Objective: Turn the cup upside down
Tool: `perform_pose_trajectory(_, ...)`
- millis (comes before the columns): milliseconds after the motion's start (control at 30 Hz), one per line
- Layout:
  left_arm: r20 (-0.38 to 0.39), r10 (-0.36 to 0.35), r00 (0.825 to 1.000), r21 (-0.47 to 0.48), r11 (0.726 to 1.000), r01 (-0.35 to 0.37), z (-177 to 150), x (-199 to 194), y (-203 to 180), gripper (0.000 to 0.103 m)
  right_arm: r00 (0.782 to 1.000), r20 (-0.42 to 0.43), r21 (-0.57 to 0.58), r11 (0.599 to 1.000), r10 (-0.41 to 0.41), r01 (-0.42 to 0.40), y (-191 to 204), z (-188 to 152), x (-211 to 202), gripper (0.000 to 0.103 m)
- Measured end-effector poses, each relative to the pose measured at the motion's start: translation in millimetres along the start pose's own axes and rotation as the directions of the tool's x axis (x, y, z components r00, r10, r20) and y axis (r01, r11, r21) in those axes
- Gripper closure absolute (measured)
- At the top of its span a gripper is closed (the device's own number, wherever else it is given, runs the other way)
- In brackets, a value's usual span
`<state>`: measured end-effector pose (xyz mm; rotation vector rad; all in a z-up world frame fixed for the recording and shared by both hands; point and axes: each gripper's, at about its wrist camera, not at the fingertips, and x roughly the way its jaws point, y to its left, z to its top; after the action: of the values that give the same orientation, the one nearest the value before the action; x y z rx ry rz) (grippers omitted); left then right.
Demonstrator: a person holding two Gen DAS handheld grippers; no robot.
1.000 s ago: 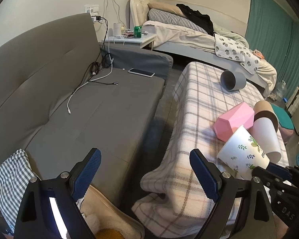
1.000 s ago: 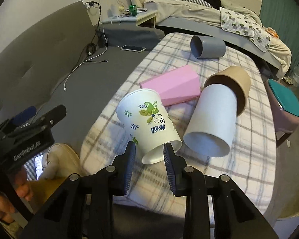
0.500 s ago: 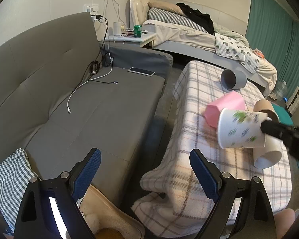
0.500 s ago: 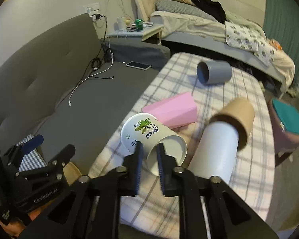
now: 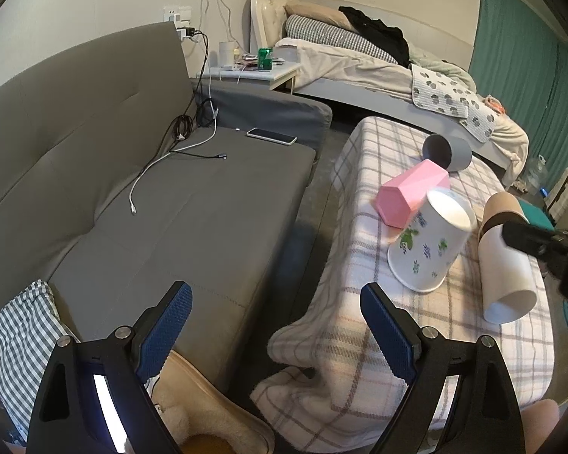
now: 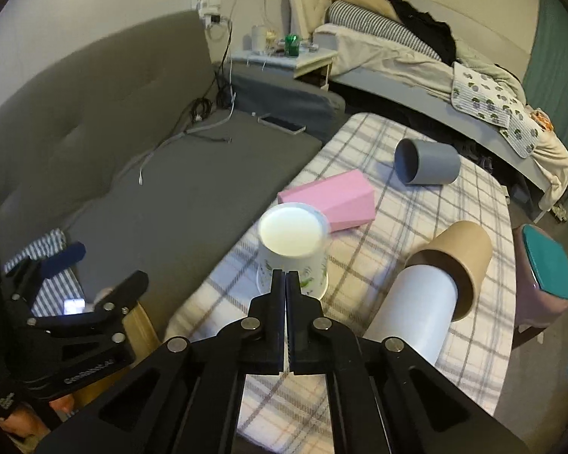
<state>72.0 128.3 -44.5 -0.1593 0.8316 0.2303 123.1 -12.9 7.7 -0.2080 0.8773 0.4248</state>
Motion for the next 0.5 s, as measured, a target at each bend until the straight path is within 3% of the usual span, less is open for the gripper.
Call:
perform_pose_trajectory(133, 0.031, -0.029, 0.999, 0.007, 1.000, 0.029, -0.3, -3.6, -2.2, 0.010, 0.997, 0.081, 0.031, 1.000, -0.002, -0.001, -5.1, -7.4, -19.9, 0.102)
perform_pose_trajectory(267, 0.135, -0.073, 0.988, 0.059, 0.996, 0.066, -1.0, -22.8, -10.8, 0.010, 0.987, 0.160, 0.093, 0.996, -0.021, 0.006, -13.4, -26.3, -36.0, 0.102)
perform_pose_trajectory(333, 0.172, -0.094, 0.981, 0.077, 0.994, 0.082, -2.3, -31.2, -16.2, 0.010, 0.981, 0.191, 0.116, 0.993, -0.043, 0.021, -17.6, -37.3, -41.0, 0.095)
perform_pose_trajectory(367, 0.184, -0.107, 0.977, 0.083, 0.992, 0.093, -3.3, -34.4, -18.7, 0.010, 0.976, 0.206, 0.126, 0.991, -0.065, 0.040, -19.3, -45.5, -43.4, 0.074)
perform_pose_trajectory(400, 0.196, -0.124, 0.973, 0.089, 0.990, 0.108, -4.7, -37.9, -22.0, 0.010, 0.972, 0.219, 0.135, 0.989, -0.088, 0.059, -21.0, -53.9, -45.3, 0.041)
perform_pose_trajectory(433, 0.201, -0.131, 0.971, 0.094, 0.989, 0.114, -4.6, -39.3, -24.2, 0.010, 0.969, 0.225, 0.144, 0.987, -0.101, 0.069, -23.2, -59.2, -46.7, 0.030)
perform_pose_trajectory(500, 0.211, -0.147, 0.966, 0.116, 0.985, 0.125, -6.1, -42.1, -30.7, 0.010, 0.954, 0.271, 0.183, 0.980, -0.130, 0.082, -30.1, -77.4, -53.4, 0.027)
